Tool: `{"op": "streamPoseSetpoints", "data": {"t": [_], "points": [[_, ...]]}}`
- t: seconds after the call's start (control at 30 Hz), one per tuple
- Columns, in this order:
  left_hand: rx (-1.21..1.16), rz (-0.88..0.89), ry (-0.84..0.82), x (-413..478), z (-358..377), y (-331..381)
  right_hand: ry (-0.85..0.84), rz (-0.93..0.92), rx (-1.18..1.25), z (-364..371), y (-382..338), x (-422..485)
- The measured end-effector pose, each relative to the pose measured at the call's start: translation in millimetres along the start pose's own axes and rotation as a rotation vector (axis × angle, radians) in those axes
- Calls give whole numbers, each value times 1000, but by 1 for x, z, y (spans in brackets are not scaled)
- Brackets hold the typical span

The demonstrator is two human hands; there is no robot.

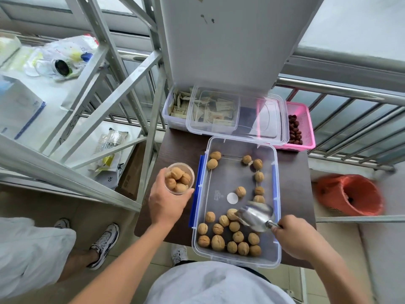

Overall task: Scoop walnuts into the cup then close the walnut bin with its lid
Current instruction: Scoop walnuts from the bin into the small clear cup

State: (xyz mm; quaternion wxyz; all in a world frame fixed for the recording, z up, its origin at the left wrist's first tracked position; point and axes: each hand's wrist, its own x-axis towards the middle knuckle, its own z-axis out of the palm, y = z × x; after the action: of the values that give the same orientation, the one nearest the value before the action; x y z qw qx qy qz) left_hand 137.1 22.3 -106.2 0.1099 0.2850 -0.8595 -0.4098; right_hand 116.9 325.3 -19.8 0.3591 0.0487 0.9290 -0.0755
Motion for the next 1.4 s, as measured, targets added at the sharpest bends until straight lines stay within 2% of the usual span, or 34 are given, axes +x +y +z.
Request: {"op": "streamPoseSetpoints", "data": {"t": [0.13,0.37,0.63,0.87,1.17,1.4], "points": [[46,56,-29,-4,0,-2,53,56,48,12,-4,17],[1,16,-47,-14,-1,-4,113,85,128,31,-16,48],[-7,-46,-53,-12,-5,-12,130,-37,244,40,-57,100],[4,-56,-39,-10,-11,-18,154,-28,426,50,-82,128],[-8,-46,-55,-10,-14,-19,250,-118,687,62,-70,111],[-24,-35,-67,-4,-6,-11,346,-226,774,51,-47,74]]}}
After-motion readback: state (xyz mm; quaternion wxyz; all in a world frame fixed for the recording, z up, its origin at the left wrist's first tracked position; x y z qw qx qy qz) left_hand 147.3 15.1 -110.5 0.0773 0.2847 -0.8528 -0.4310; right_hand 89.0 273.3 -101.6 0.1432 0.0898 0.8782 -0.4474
